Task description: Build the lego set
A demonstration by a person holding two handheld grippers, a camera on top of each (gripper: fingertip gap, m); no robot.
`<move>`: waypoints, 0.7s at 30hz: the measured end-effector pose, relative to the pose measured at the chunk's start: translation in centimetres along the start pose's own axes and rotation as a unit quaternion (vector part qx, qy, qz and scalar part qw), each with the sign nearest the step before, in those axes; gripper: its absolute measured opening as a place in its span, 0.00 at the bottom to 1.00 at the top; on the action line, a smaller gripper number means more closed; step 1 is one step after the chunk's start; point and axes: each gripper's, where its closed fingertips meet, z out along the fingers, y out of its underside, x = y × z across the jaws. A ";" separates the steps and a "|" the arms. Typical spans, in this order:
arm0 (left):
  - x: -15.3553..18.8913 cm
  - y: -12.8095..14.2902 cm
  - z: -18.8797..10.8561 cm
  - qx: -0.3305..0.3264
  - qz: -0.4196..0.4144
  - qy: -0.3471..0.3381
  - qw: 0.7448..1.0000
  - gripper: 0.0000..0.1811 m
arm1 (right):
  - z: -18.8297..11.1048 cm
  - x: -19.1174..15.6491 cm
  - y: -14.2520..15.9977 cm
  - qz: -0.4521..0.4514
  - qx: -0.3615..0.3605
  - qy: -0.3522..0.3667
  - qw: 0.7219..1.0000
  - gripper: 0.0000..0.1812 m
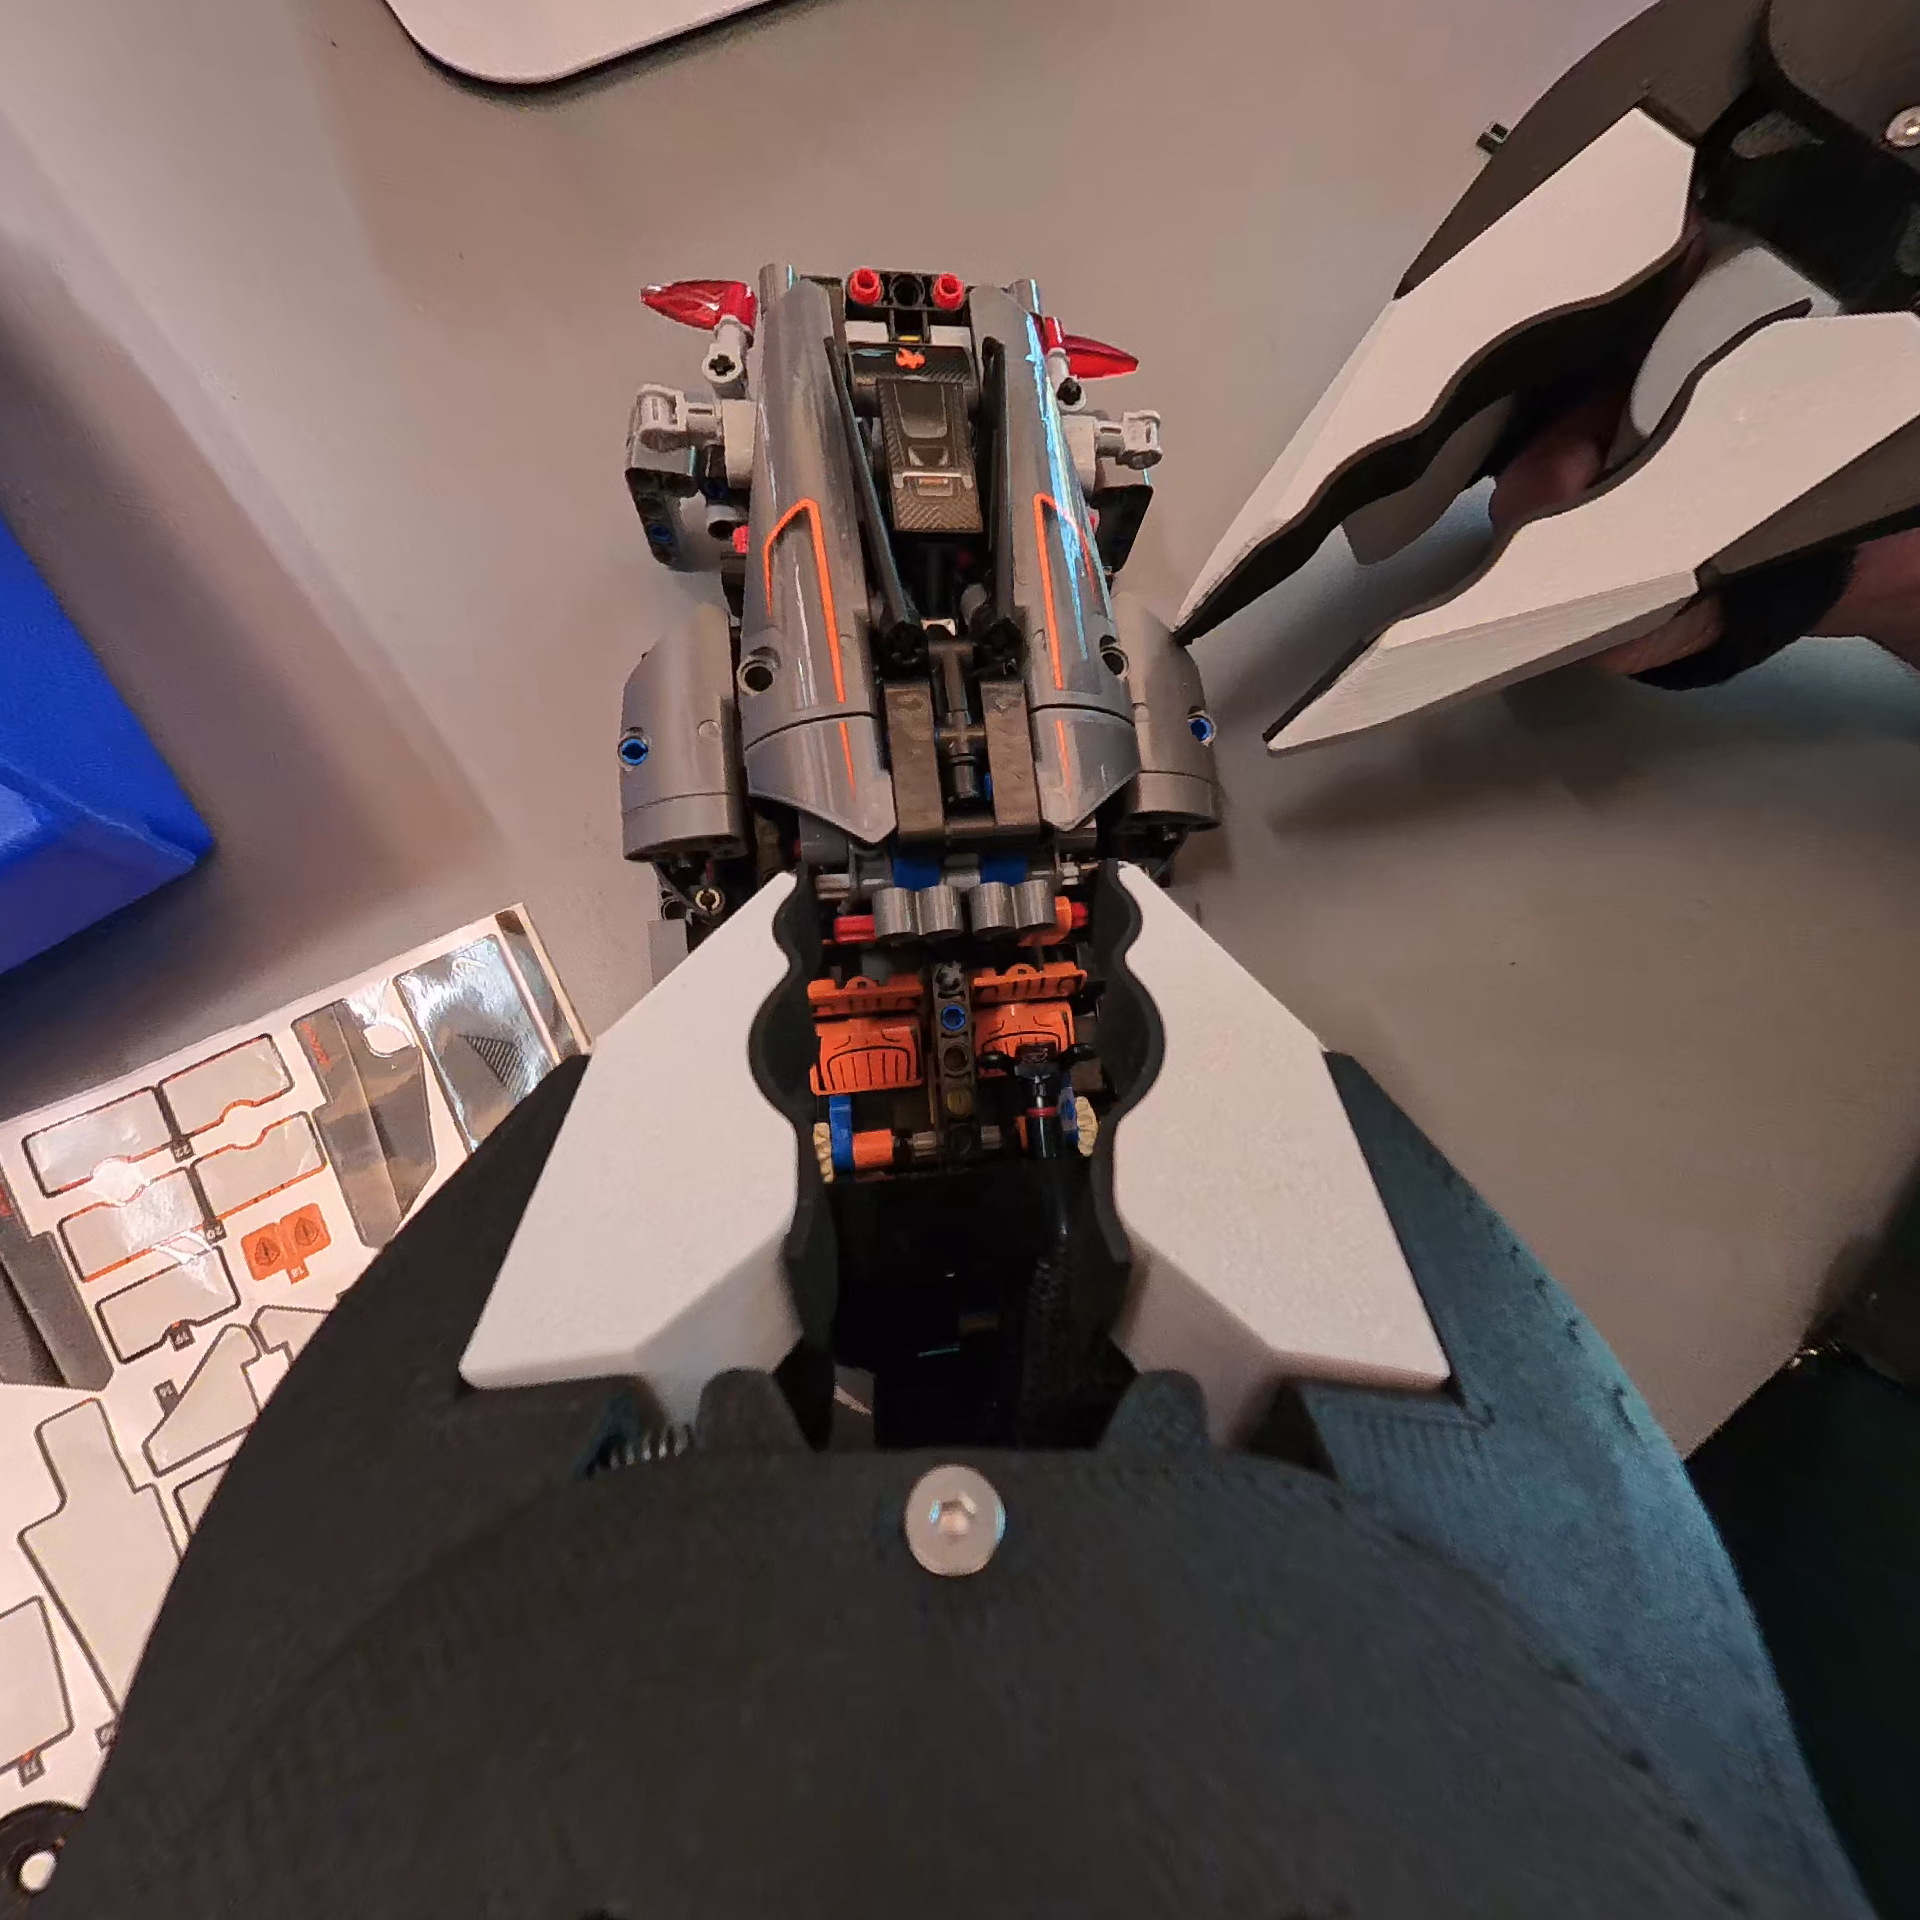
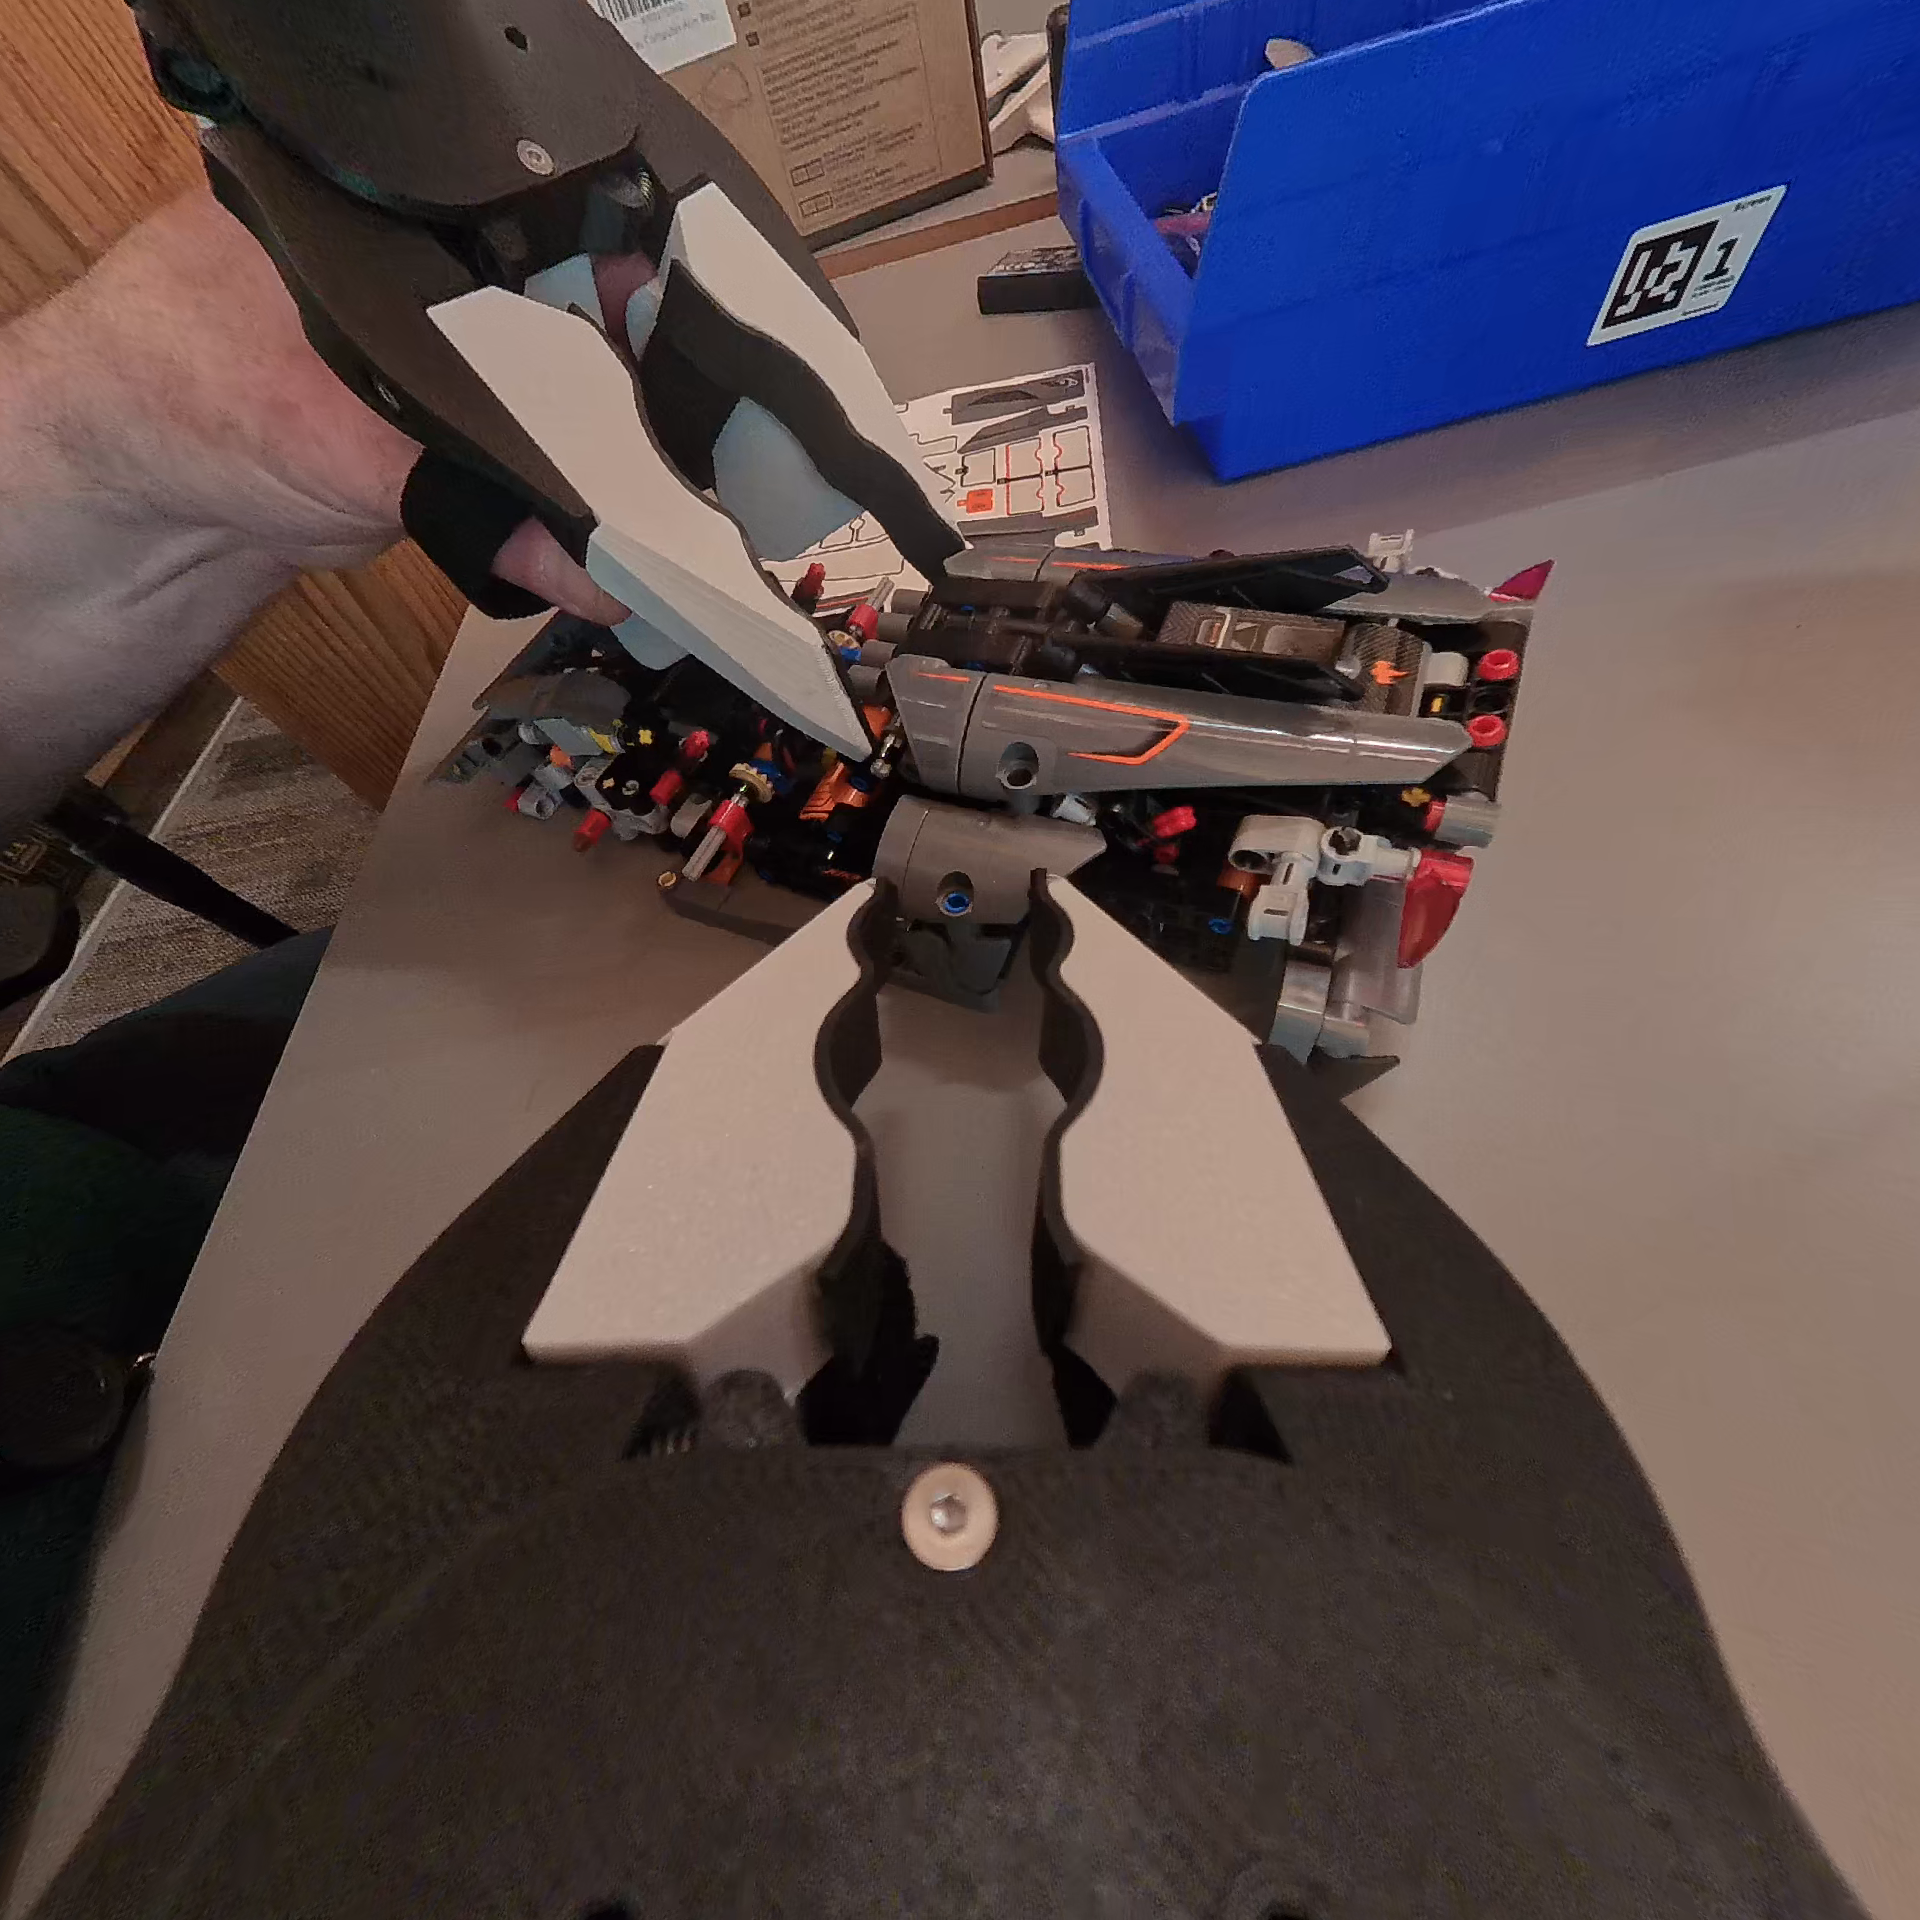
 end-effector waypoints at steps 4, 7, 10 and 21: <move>-0.1 -0.1 0.0 0.004 -0.003 0.002 1.000 0.27 | 0.0 0.0 0.0 -0.001 0.000 0.001 1.000 0.12; -0.5 -0.4 -0.3 0.013 -0.001 -0.009 1.000 0.21 | 0.0 0.0 0.0 0.000 0.000 0.000 1.000 0.11; -0.4 -0.5 -0.2 0.006 0.007 -0.011 1.000 0.21 | 0.3 -0.6 0.0 -0.004 -0.001 -0.009 1.000 0.11; 0.8 -0.1 -0.5 0.016 -0.012 0.030 0.999 0.32 | 0.0 -0.5 -0.1 -0.004 0.003 -0.008 1.000 0.12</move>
